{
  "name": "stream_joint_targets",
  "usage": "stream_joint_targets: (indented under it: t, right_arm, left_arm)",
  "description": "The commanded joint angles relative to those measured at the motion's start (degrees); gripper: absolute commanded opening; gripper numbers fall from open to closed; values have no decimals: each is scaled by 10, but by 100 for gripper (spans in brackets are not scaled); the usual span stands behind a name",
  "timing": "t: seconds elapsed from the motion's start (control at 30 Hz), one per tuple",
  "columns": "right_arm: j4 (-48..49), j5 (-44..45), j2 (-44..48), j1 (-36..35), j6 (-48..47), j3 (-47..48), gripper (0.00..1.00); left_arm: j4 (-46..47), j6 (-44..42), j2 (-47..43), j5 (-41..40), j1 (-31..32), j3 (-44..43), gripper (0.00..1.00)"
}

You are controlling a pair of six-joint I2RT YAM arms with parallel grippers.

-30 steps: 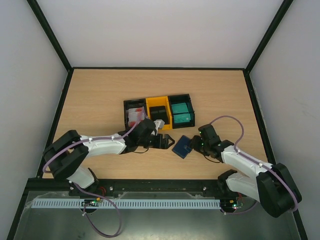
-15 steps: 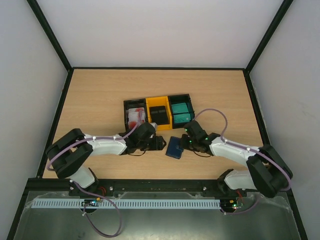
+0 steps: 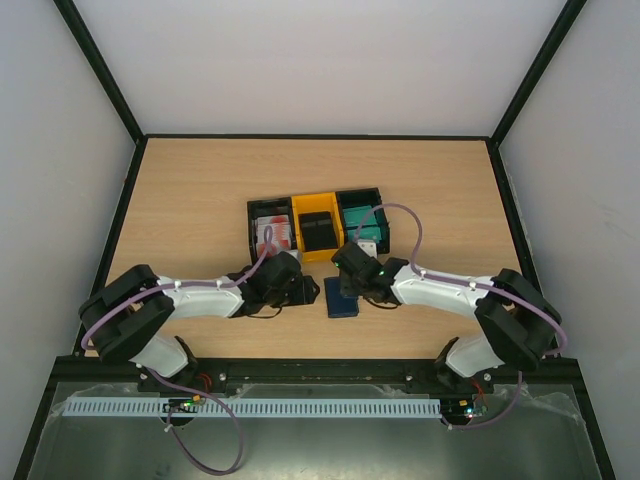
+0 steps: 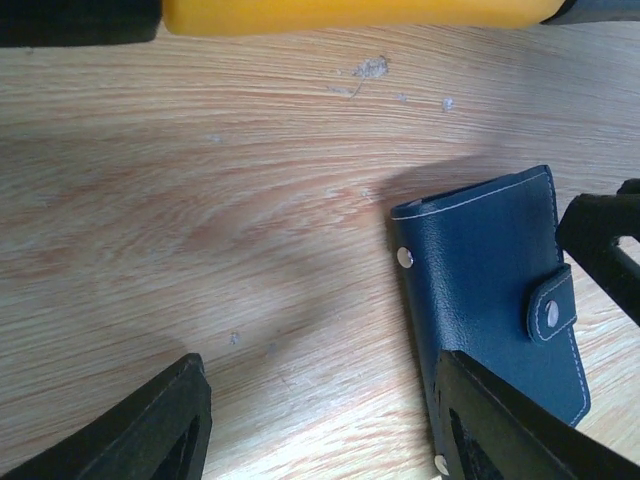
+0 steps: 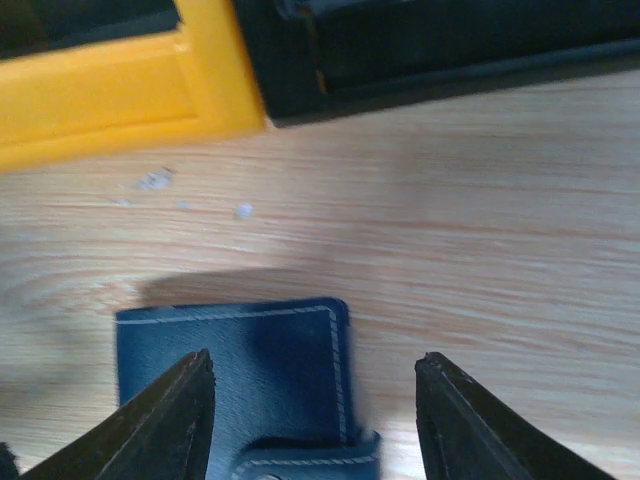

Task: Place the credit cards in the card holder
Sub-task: Move the card holder to the center of the board.

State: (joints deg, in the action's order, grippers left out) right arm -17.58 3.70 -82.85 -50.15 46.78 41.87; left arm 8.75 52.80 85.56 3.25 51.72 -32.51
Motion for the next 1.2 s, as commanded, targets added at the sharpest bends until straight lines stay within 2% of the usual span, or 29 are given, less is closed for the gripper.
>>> stream_joint_targets:
  t: [0.0, 0.2, 0.47, 0.7, 0.97, 1.17]
  right_arm:
    - [-76, 75, 14, -21, 19, 6, 54]
    - [-27, -9, 33, -24, 40, -44, 52]
    - [23, -53, 76, -24, 65, -111, 30]
    - [98, -127, 60, -23, 74, -137, 25]
    - [163, -159, 40, -23, 82, -150, 25]
    - [170, -147, 26, -23, 74, -141, 25]
  left_arm:
    - [17, 4, -8, 16, -2, 11, 63]
    - [54, 31, 18, 54, -1, 10, 63]
    - [89, 98, 51, 84, -1, 19, 61]
    - [95, 116, 77, 91, -4, 19, 59]
    - [156, 138, 68, 111, -16, 59, 47]
    - [216, 143, 35, 123, -19, 91, 30]
